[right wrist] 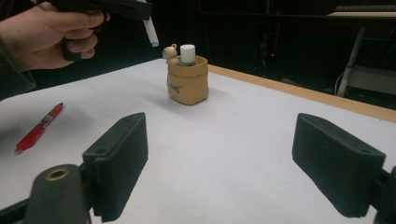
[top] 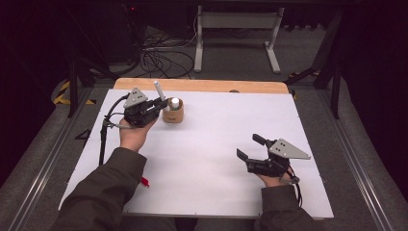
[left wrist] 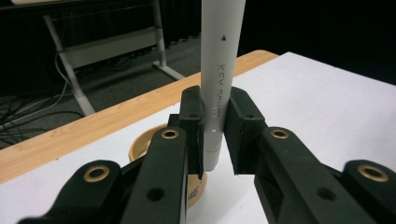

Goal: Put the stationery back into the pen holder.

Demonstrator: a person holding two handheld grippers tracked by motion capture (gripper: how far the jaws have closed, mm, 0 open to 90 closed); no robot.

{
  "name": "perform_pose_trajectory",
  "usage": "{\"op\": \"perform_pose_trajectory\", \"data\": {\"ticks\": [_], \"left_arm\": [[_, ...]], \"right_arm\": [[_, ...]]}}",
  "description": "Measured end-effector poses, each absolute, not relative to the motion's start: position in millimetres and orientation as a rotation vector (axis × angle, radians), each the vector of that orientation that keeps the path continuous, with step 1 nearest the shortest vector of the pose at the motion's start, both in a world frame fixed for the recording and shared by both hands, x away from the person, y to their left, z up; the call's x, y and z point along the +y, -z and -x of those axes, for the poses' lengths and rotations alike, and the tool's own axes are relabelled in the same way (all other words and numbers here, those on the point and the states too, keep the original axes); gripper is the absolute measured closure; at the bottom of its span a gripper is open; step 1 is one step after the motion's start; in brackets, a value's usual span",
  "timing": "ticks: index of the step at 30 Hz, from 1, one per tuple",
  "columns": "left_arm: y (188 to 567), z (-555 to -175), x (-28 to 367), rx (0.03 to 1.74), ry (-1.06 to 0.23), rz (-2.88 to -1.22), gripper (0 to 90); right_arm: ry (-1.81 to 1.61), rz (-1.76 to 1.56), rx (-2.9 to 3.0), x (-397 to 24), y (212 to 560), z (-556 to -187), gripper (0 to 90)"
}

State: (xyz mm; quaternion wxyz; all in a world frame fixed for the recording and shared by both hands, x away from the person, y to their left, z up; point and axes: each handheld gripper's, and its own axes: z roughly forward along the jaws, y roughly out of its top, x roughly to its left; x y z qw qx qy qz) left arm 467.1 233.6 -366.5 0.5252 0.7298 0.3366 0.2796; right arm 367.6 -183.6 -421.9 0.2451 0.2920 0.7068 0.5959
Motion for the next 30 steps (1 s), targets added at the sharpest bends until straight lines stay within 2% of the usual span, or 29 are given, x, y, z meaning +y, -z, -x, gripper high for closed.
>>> {"op": "perform_pose_trajectory", "data": {"ticks": [30], "left_arm": [[395,-495,215,0.873,-0.77,-1.741,78.2]], "right_arm": [[-1.64,-0.792,1.93,-185,422,-368,19.4]]}}
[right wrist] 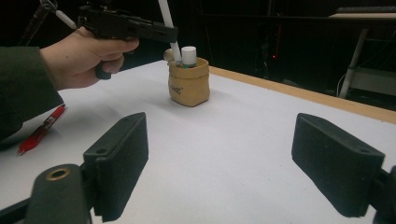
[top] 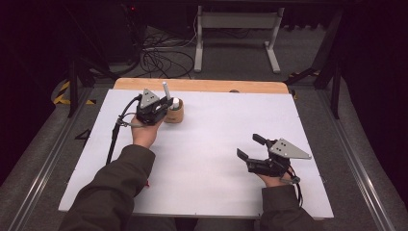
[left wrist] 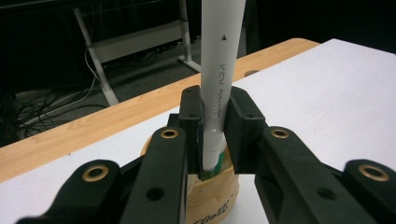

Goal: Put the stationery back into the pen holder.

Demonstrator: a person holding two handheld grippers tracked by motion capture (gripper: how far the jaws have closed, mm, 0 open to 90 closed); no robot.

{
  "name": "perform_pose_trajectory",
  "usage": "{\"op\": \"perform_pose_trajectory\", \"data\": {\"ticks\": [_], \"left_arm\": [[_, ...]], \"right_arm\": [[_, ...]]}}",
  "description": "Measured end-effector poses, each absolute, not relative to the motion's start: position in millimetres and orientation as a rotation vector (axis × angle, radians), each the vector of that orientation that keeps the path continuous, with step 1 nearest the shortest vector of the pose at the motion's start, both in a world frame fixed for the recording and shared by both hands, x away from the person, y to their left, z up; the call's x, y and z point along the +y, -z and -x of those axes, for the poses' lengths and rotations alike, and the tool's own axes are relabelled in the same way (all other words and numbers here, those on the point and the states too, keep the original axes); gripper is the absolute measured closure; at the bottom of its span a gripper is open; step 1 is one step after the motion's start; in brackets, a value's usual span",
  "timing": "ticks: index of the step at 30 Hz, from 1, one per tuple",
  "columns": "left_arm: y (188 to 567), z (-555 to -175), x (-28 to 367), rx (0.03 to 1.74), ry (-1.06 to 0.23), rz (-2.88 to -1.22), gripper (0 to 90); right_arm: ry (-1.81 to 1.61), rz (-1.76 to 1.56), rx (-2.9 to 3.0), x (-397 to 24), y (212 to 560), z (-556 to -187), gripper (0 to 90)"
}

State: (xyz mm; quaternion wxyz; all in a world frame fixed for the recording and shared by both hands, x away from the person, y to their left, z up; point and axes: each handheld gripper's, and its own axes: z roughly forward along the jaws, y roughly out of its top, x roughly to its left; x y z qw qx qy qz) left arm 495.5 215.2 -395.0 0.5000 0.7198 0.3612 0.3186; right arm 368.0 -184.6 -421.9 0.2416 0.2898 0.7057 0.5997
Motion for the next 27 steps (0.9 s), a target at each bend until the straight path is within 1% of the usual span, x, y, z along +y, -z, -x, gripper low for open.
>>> {"op": "perform_pose_trajectory", "data": {"ticks": [22,27], "left_arm": [[403.8,-501.1,212.7,0.906,-0.744,-1.768,77.4],[403.4,-501.4,213.6,0.908,-0.74,-1.763,74.1]], "right_arm": [[-1.638,-0.786,1.942,-183.5,422.7,-368.9,19.6],[-1.635,-0.788,1.949,-182.8,423.3,-369.4,19.7]]}}
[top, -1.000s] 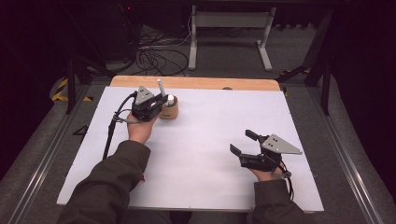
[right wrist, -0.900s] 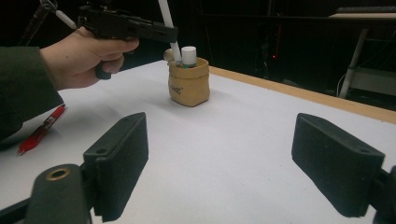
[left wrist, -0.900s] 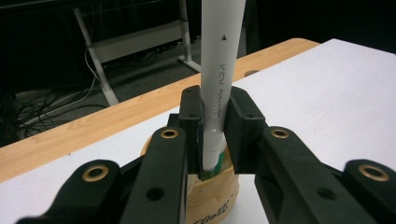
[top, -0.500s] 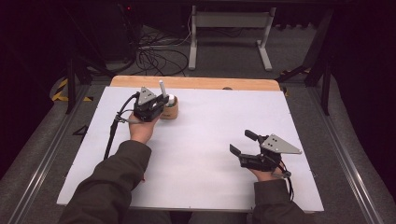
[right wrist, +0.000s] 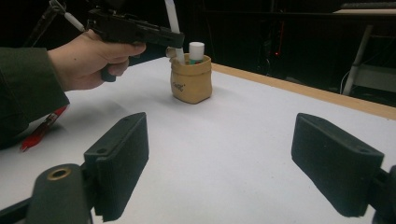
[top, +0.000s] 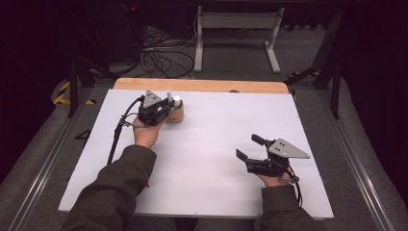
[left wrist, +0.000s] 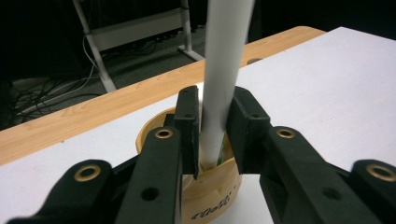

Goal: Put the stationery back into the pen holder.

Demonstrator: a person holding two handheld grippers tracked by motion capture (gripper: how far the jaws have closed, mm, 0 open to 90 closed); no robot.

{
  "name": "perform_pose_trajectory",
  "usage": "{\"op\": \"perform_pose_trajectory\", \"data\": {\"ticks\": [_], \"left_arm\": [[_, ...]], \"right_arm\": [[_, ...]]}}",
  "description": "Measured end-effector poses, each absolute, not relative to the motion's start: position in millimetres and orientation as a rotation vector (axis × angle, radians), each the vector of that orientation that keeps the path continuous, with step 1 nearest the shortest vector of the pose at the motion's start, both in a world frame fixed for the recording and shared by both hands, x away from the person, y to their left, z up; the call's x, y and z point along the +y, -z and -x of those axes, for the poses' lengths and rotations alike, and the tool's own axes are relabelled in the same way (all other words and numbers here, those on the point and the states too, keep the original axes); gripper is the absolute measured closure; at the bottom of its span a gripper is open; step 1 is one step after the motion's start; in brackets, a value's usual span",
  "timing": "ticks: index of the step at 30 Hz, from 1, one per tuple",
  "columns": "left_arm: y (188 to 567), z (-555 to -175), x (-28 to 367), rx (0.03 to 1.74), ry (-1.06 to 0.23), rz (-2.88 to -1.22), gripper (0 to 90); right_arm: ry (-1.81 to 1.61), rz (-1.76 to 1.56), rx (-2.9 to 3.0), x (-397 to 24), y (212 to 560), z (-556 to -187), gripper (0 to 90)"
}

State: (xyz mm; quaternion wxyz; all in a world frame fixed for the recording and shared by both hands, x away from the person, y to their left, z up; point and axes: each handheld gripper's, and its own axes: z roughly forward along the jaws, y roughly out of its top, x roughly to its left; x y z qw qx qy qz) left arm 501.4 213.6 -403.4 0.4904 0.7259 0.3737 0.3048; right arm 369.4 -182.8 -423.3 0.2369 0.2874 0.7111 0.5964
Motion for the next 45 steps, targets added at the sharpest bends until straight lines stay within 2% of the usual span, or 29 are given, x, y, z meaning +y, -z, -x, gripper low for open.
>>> {"op": "perform_pose_trajectory", "data": {"ticks": [7,14,27,32,36,45], "left_arm": [[402,-500,216,0.919,-0.738,-1.763,68.7],[399,-495,216,0.914,-0.728,-1.769,58.2],[392,-482,224,0.876,-0.688,-1.744,47.3],[389,-474,224,0.848,-0.672,-1.734,43.7],[387,-467,226,0.831,-0.647,-1.742,35.6],[379,-443,238,0.786,-0.617,-1.739,29.3]], "right_arm": [[-1.635,-0.787,1.954,-182,424,-370,19.7],[-1.636,-0.782,1.953,-182,423,-369,19.8],[-1.635,-0.779,1.954,-181,424,-369,19.7],[-1.633,-0.779,1.951,-180,424,-369,19.7],[-1.631,-0.777,1.95,-180,424,-368,19.7],[-1.639,-0.767,1.948,-177,423,-367,19.6]]}}
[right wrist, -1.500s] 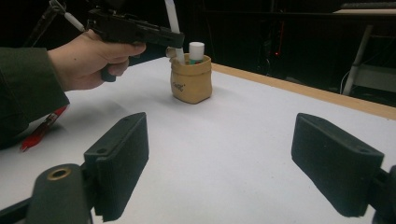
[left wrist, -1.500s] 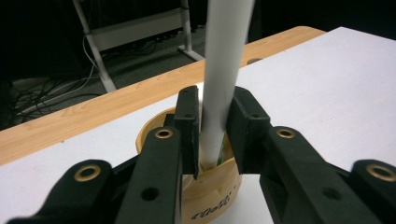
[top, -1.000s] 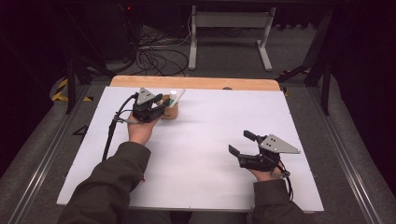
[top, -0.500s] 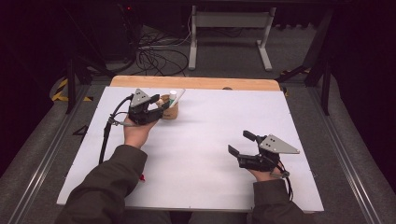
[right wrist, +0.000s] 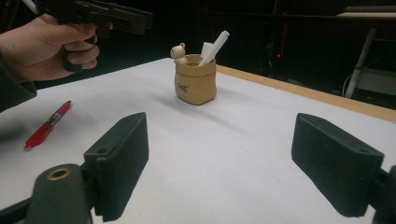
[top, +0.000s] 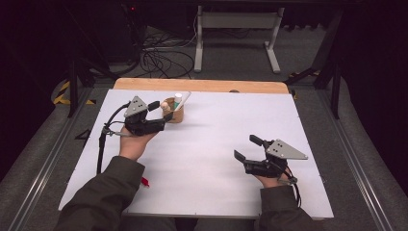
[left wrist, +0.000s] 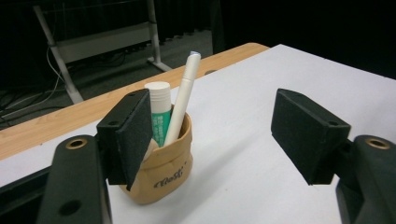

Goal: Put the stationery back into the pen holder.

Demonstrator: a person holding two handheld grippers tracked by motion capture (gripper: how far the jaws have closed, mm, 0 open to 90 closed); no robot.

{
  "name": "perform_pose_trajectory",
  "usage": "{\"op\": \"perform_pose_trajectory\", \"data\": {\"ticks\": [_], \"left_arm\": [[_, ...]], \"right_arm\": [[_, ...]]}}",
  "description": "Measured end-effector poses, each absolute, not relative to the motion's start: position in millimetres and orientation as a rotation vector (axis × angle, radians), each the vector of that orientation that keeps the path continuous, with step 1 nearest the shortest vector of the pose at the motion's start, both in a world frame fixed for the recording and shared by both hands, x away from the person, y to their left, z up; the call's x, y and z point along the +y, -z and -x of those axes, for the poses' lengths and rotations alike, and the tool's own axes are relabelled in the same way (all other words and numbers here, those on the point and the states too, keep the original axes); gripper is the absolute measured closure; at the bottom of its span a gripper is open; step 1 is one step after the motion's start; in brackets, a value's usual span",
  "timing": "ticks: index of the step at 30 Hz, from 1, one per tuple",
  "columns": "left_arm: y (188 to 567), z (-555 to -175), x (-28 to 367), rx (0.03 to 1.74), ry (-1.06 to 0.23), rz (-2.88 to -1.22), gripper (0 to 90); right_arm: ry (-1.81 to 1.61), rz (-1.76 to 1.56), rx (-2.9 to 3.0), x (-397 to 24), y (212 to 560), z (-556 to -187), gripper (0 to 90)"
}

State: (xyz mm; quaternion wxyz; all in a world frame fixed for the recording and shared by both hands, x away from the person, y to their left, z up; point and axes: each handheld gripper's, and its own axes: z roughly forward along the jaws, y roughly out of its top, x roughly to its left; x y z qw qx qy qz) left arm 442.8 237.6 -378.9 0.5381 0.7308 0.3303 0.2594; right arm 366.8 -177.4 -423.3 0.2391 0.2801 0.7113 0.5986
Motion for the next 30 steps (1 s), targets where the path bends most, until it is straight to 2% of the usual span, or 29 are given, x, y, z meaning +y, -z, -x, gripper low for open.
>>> {"op": "perform_pose_trajectory", "data": {"ticks": [17,30], "left_arm": [[369,-395,264,0.747,-0.611,-1.728,14.9],[370,-370,268,0.728,-0.59,-1.739,10.5]], "right_arm": [[-1.57,-0.792,1.95,-161,419,-359,19.4],[-1.524,-0.798,1.952,-150,418,-354,19.4]]}}
